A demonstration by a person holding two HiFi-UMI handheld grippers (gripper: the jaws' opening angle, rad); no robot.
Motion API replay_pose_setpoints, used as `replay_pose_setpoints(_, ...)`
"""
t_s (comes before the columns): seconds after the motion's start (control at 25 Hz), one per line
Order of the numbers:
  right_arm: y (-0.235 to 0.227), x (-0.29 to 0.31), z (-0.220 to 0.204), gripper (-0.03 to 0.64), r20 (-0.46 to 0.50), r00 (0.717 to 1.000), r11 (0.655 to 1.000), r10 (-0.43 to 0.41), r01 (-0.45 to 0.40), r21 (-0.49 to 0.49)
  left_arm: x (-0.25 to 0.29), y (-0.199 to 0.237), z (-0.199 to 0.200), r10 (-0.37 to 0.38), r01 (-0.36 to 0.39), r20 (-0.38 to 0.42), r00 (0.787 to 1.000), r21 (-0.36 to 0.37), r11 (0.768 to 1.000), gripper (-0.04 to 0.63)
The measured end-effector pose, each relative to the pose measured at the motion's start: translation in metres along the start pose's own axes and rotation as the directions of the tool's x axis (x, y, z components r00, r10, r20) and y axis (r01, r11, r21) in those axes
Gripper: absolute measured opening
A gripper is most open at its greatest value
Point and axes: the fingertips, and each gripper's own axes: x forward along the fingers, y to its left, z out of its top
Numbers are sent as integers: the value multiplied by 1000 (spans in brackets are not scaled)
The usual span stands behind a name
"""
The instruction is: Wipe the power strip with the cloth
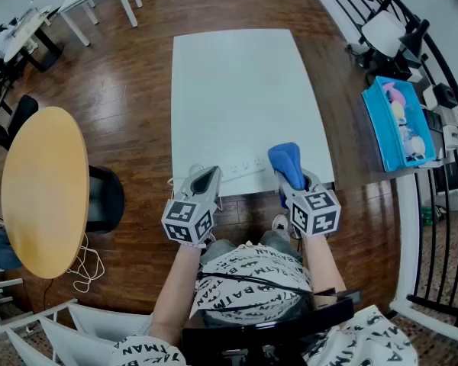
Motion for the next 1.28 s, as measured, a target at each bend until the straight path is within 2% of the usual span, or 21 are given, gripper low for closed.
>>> replay_pose_setpoints(0.48, -4, 4, 3, 127, -9, 1000, 1000, -14, 14, 6, 10, 11, -13, -19, 19, -39, 999, -3, 1000, 0)
replay_pose_setpoints(0.6, -5, 6, 2, 127, -9, 1000, 1000, -20, 21, 10, 15, 16, -27, -25, 28, -81, 996, 34, 999, 7)
replay_pose_setpoints(0.64, -6, 5, 1, 127, -10, 1000, 1000, -24, 24, 14, 18, 18, -36, -30, 37, -114, 993, 61, 997, 17)
replay_pose_setpoints(0.72, -8, 4, -1, 127, -13, 999, 999, -32, 32, 22, 26, 21, -63, -58, 83, -203, 977, 117, 990, 184)
replay_pose_setpoints(0.8, -10, 2, -4, 127, -19, 999, 999, -42, 43, 31, 33, 24, -92, -92, 149, -300, 949, 174, 973, 334)
replay_pose_setpoints(0.92, -14, -1, -11, 127, -30, 998, 997, -61, 62, 48, 43, 29, -126, -109, 239, -405, 908, 287, 928, 388)
replay_pose_setpoints(1.0, -16, -3, -14, 127, -35, 997, 995, -73, 75, 60, 51, 36, -141, -86, 278, -451, 888, 379, 883, 388)
replay_pose_setpoints(1.08, -18, -4, -16, 127, -38, 996, 994, -85, 88, 71, 58, 43, -154, -77, 314, -489, 869, 424, 850, 388)
replay_pose_setpoints(1.24, -23, -8, -20, 127, -44, 993, 990, -108, 112, 87, 72, 47, -170, -100, 377, -549, 830, 420, 826, 385)
replay_pose_setpoints(1.28, -25, -10, -21, 127, -46, 992, 989, -114, 117, 91, 76, 48, -174, -99, 391, -565, 819, 424, 817, 351)
